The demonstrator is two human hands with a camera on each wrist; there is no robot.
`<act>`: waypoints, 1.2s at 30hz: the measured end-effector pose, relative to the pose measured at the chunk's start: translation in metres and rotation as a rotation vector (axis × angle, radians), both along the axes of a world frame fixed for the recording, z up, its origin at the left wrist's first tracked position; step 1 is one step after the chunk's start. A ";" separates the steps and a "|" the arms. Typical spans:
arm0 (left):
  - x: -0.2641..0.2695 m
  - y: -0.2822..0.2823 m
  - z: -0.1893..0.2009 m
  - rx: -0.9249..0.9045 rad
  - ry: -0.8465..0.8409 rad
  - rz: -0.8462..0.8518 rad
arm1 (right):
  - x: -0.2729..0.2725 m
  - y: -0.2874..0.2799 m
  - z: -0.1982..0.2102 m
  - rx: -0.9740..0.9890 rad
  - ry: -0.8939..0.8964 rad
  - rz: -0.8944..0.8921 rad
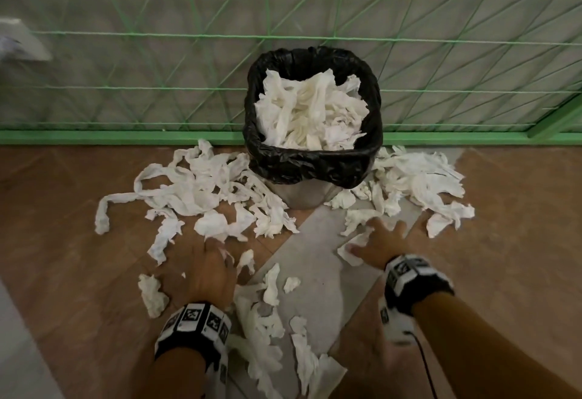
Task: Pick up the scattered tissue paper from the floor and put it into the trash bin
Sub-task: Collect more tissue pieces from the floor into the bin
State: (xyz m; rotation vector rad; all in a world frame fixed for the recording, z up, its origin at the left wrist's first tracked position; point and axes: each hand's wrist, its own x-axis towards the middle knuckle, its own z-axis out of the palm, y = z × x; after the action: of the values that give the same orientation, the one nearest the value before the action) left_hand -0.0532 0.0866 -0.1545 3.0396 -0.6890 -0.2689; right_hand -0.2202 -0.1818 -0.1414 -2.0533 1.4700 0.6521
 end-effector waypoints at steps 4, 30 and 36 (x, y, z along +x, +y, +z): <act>0.012 -0.019 0.023 -0.406 0.107 0.178 | -0.014 0.030 -0.023 -0.217 0.097 0.284; 0.086 -0.199 0.192 -0.250 0.278 -0.540 | 0.082 -0.088 0.235 -0.403 -1.134 -0.086; 0.084 -0.193 0.192 -0.401 0.016 -0.443 | 0.142 -0.057 0.257 -0.481 -0.865 0.450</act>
State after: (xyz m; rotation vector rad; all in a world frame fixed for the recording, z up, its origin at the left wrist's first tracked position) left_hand 0.0305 -0.1065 0.0376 2.4811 -1.2406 -0.1356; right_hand -0.0785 -0.2383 0.1159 -2.5553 0.6882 -0.4803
